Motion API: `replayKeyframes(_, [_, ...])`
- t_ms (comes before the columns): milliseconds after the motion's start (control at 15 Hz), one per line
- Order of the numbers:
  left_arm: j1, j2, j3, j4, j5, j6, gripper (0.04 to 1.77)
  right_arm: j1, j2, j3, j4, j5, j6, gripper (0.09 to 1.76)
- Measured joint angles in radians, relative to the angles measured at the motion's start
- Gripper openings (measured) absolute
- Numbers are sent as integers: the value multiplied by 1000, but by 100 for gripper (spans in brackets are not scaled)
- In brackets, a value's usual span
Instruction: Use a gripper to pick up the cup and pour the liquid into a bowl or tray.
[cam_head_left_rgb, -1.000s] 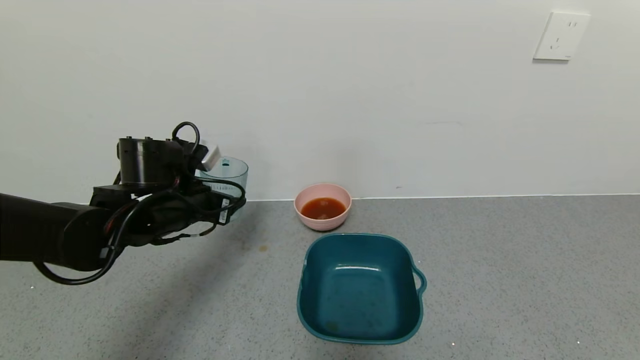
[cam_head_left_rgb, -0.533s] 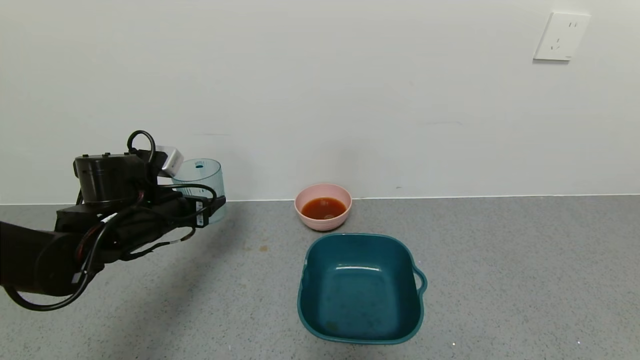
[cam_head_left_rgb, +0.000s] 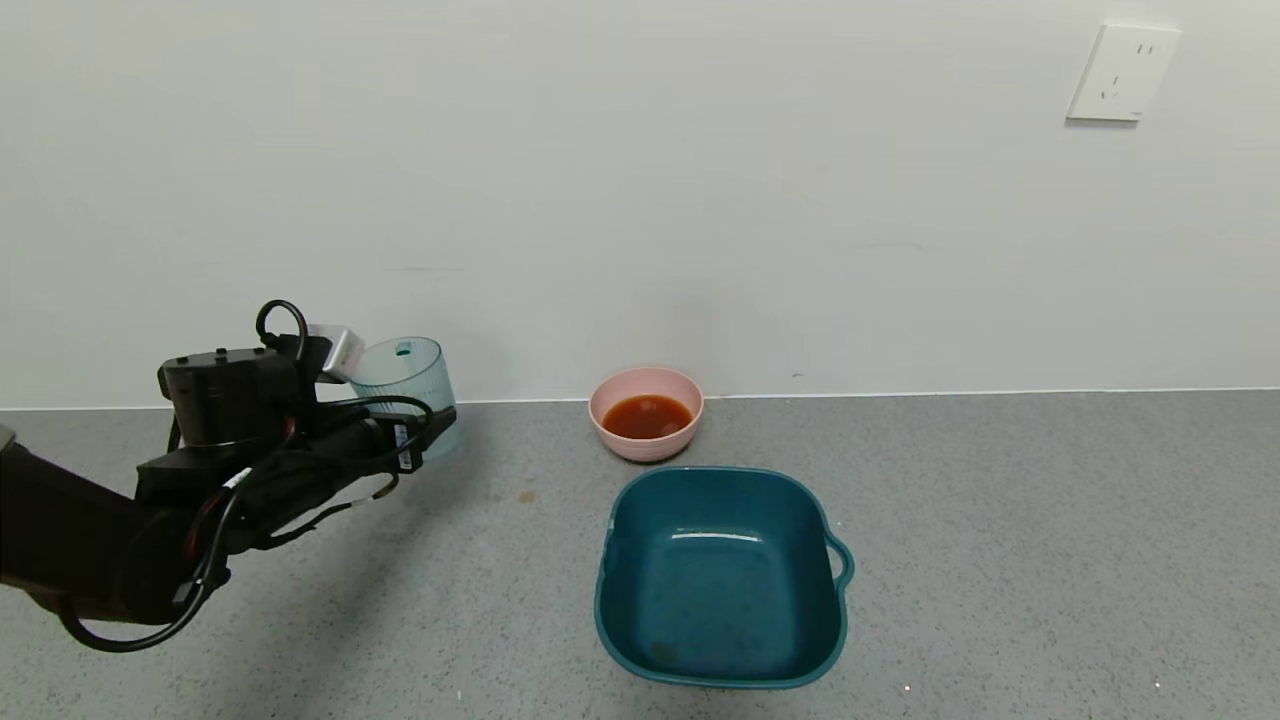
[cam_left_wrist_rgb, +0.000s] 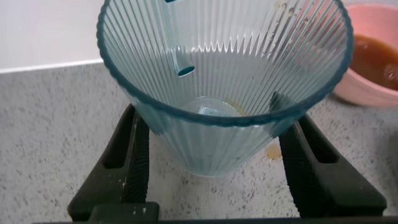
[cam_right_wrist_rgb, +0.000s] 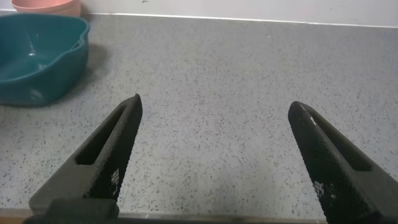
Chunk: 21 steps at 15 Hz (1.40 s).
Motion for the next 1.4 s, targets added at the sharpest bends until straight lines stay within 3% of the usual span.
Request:
replayKeyframes(400, [1, 63, 16, -23, -26, -19, 123, 0, 0, -1, 1, 0, 0, 171])
replayKeyframes(733, [1, 139, 68, -214, -30, -19, 123, 0, 0, -1, 2, 0, 0, 171])
replayKeyframes(1400, [1, 225, 93, -269, -27, -13, 123, 0, 0, -1, 2, 0, 0, 171])
